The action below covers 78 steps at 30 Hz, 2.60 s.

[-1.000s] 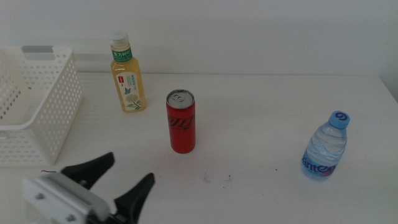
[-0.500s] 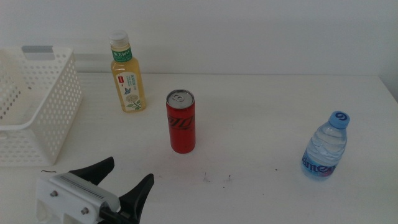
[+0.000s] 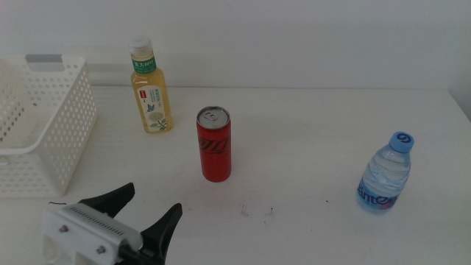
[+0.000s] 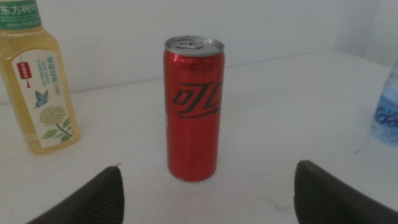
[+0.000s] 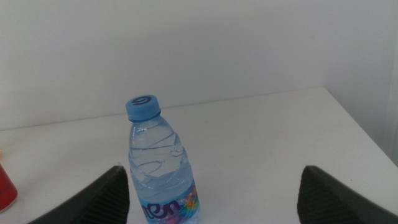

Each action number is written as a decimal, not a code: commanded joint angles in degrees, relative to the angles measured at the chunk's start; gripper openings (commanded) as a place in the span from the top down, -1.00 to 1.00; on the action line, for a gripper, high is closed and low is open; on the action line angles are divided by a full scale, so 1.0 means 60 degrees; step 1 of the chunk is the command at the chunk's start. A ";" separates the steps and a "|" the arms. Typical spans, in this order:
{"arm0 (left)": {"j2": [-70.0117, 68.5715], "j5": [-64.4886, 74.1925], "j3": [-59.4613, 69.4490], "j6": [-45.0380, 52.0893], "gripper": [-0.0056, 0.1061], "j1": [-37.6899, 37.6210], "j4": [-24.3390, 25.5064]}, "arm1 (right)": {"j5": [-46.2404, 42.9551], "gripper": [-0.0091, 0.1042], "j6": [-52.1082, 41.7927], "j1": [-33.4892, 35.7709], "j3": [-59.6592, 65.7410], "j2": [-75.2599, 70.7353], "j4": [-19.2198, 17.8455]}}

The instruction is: Use arms to grab the bottles and put them into the dustbin to the left of the table.

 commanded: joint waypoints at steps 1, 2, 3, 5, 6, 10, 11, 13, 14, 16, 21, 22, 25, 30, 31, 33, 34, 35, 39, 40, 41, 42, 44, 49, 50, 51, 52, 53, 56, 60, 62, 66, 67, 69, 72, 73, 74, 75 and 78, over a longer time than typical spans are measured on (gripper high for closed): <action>0.0179 0.0033 -0.0231 0.0233 -0.78 0.0017 -0.0199 | -0.0033 -0.76 -0.0059 -0.0095 0.0035 -0.0041 -0.0072; 0.0394 0.0083 -0.0473 0.0349 -0.78 0.0111 -0.0199 | -0.0033 -0.76 -0.0059 -0.0095 0.0035 -0.0041 -0.0072; 0.0623 0.0083 -0.0678 0.0349 -0.78 0.0211 -0.0099 | -0.0033 -0.76 -0.0059 -0.0095 0.0035 -0.0041 -0.0072; 0.1255 0.0083 -0.1159 0.0048 -0.78 0.0552 0.0406 | -0.0033 -0.76 -0.0059 -0.0095 0.0035 -0.0041 -0.0072; 0.1605 0.0083 -0.1352 -0.0116 -0.78 0.0701 0.0691 | -0.0033 -0.76 -0.0059 -0.0095 0.0035 -0.0041 -0.0072; 0.2899 0.0000 -0.2421 -0.0448 -0.78 0.1171 0.1621 | -0.0033 -0.76 -0.0059 -0.0095 0.0035 -0.0041 -0.0072; 0.3196 0.0000 -0.2699 -0.0448 -0.78 0.1224 0.1623 | -0.0033 -0.76 -0.0059 -0.0095 0.0035 -0.0041 -0.0072; 0.3674 0.0000 -0.3203 -0.0486 -0.78 0.1223 0.1531 | -0.0033 -0.76 -0.0059 -0.0095 0.0035 -0.0041 -0.0072; 0.3928 0.0000 -0.3464 -0.0486 -0.78 0.1223 0.1437 | -0.0033 -0.76 -0.0059 -0.0095 0.0035 -0.0041 -0.0072; 0.4381 0.0000 -0.3899 -0.0486 -0.78 0.1223 0.1236 | -0.0033 -0.76 -0.0059 -0.0095 0.0035 -0.0041 -0.0072; 0.5141 0.0053 -0.4808 -0.0486 -0.78 0.1223 0.0824 | -0.0033 -0.76 -0.0059 -0.0095 0.0035 -0.0041 -0.0072; 0.5284 0.0106 -0.4973 -0.0486 -0.78 0.1223 0.0791 | -0.0033 -0.76 -0.0059 -0.0095 0.0035 -0.0041 -0.0072; 0.5669 0.0199 -0.5387 -0.0486 -0.78 0.1223 0.0793 | -0.0033 -0.76 -0.0059 -0.0095 0.0035 -0.0041 -0.0072; 0.6151 0.0299 -0.6039 -0.0449 -0.78 0.1223 0.0608 | -0.0033 -0.76 -0.0059 -0.0095 0.0035 -0.0041 -0.0072; 0.6234 0.0328 -0.6149 -0.0449 -0.78 0.1223 0.0608 | -0.0033 -0.76 -0.0059 -0.0095 0.0035 -0.0041 -0.0072; 0.6438 0.0387 -0.6414 -0.0405 -0.78 0.1223 0.0608 | -0.0033 -0.76 -0.0059 -0.0095 0.0035 -0.0041 -0.0072; 0.6501 0.0387 -0.6507 -0.0405 -0.78 0.1223 0.0608 | -0.0033 -0.76 -0.0059 -0.0095 0.0035 -0.0041 -0.0072; 0.6552 0.0387 -0.6618 -0.0405 -0.78 0.1223 0.0608 | -0.0033 -0.76 -0.0059 -0.0095 0.0035 -0.0041 -0.0072; 0.6621 0.0614 -0.7044 -0.0307 -0.78 0.1223 0.0608 | -0.0033 -0.76 -0.0059 -0.0095 0.0035 -0.0041 -0.0072; 0.6621 0.0691 -0.7146 -0.0181 -0.78 0.1223 0.0608 | -0.0033 -0.76 -0.0059 -0.0095 0.0035 -0.0041 -0.0072; 0.6621 0.0778 -0.7239 -0.0114 -0.78 0.1223 0.0608 | -0.0033 -0.76 -0.0059 -0.0095 0.0035 -0.0041 -0.0072; 0.6621 0.0857 -0.7309 -0.0047 -0.78 0.1223 0.0582 | -0.0033 -0.76 -0.0059 -0.0095 0.0035 -0.0041 -0.0072; 0.6621 0.1134 -0.7420 -0.0048 -0.77 0.1223 0.0525 | -0.0033 -0.76 -0.0059 -0.0095 0.0035 -0.0041 -0.0072; 0.6621 0.1420 -0.7435 -0.0083 -0.47 0.1223 0.0525 | -0.0033 -0.76 -0.0059 -0.0095 0.0035 -0.0041 -0.0072; 0.6621 0.1420 -0.7435 -0.0083 -0.36 0.1223 0.0525 | -0.0033 -0.76 -0.0059 -0.0095 0.0035 -0.0041 -0.0072; 0.6601 0.1381 -0.7417 -0.0054 -0.20 0.1223 0.0525 | -0.0033 -0.76 -0.0059 -0.0095 0.0035 -0.0041 -0.0072; 0.6506 0.1452 -0.7403 -0.0054 -0.03 0.1223 0.0525 | -0.0033 -0.76 -0.0059 -0.0095 0.0035 -0.0041 -0.0072; 0.6282 0.1814 -0.7351 -0.0182 0.14 0.1223 0.0543 | -0.0033 -0.76 -0.0059 -0.0095 0.0035 -0.0041 -0.0072; 0.4907 0.4576 -0.7312 -0.0403 0.57 0.1223 0.0618 | -0.0033 -0.76 -0.0059 -0.0095 0.0035 -0.0041 -0.0072; 0.2743 1.0267 -0.8343 -0.0401 0.93 0.1376 0.0866 | -0.0033 -0.76 -0.0059 -0.0095 0.0035 -0.0041 -0.0072; 0.2121 1.2720 -0.9251 -0.0381 0.93 0.1618 0.1075 | -0.0033 -0.76 -0.0059 -0.0095 0.0035 -0.0041 -0.0072; 0.1768 1.5689 -1.0957 0.0091 0.93 0.2380 0.1363 | -0.0033 -0.76 -0.0059 -0.0095 0.0035 -0.0041 -0.0072; 0.1768 1.6406 -1.1517 0.0603 0.93 0.2796 0.1065 | -0.0033 -0.76 -0.0059 -0.0095 0.0035 -0.0041 -0.0072; 0.1831 1.7577 -1.2522 0.1678 0.93 0.3622 0.0655 | -0.0033 -0.76 -0.0059 -0.0095 0.0035 -0.0041 -0.0072; 0.1987 1.9187 -1.4259 0.2508 0.93 0.4838 0.0692 | -0.0033 -0.76 -0.0059 -0.0095 0.0035 -0.0041 -0.0072; 0.2153 1.9927 -1.4857 0.2712 0.93 0.5237 0.0709 | -0.0033 -0.76 -0.0059 -0.0095 0.0035 -0.0041 -0.0072; 0.2283 2.0512 -1.5313 0.2885 0.93 0.5553 0.0709 | -0.0033 -0.76 -0.0059 -0.0095 0.0035 -0.0041 -0.0072; 0.2484 2.1158 -1.5841 0.2886 0.93 0.5935 0.0709 | -0.0033 -0.76 -0.0059 -0.0095 0.0035 -0.0041 -0.0072; 0.3141 2.2264 -1.6896 0.3061 0.93 0.6908 0.0709 | -0.0033 -0.76 -0.0059 -0.0095 0.0035 -0.0041 -0.0072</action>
